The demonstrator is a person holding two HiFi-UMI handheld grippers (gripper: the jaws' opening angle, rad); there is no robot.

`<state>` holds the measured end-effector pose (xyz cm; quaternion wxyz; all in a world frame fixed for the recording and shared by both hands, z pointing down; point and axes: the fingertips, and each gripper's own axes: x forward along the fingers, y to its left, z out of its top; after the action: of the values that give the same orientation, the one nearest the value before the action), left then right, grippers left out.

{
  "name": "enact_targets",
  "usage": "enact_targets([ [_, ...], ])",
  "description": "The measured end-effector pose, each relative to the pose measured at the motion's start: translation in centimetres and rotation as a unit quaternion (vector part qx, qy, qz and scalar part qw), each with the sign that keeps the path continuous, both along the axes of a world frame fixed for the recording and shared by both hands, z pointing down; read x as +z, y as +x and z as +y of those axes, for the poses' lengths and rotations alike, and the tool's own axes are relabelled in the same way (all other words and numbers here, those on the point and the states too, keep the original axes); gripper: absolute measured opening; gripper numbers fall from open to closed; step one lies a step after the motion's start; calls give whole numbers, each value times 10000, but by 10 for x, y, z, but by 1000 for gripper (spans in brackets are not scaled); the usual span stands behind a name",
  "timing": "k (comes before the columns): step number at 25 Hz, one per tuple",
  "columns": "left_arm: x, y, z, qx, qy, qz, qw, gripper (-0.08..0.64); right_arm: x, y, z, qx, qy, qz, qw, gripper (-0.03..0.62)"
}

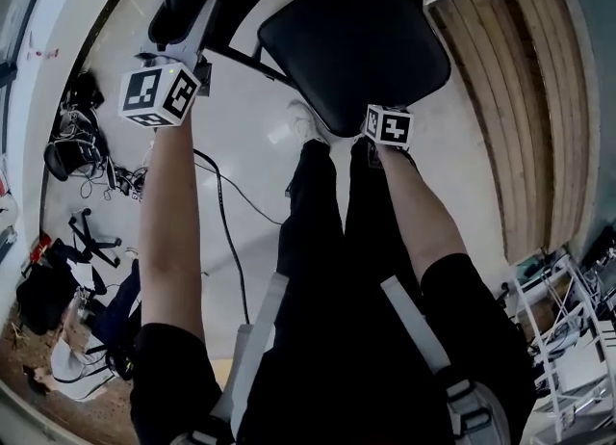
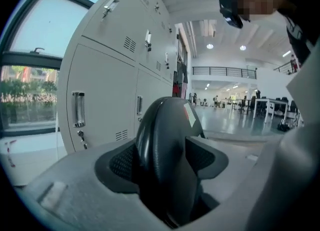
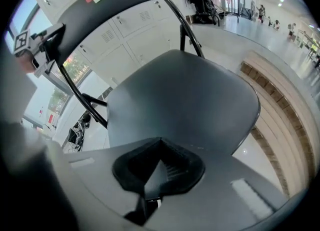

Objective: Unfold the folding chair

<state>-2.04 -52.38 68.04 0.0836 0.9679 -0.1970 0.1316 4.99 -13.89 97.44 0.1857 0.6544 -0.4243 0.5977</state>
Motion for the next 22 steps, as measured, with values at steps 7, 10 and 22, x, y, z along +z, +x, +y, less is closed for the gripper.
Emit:
enact_targets([
  [7, 5, -33, 1, -770, -408, -467, 9951, 339, -96, 9, -75, -110, 1033, 193, 9944, 5],
  [10, -19, -53, 9, -1018, -556, -384, 9925, 337, -149, 15, -99, -262, 1484, 352, 9880, 5],
  [22, -149, -71, 147, -1509, -321, 453, 9870, 125, -373, 27, -154, -1676, 3598, 1106, 9112, 5],
])
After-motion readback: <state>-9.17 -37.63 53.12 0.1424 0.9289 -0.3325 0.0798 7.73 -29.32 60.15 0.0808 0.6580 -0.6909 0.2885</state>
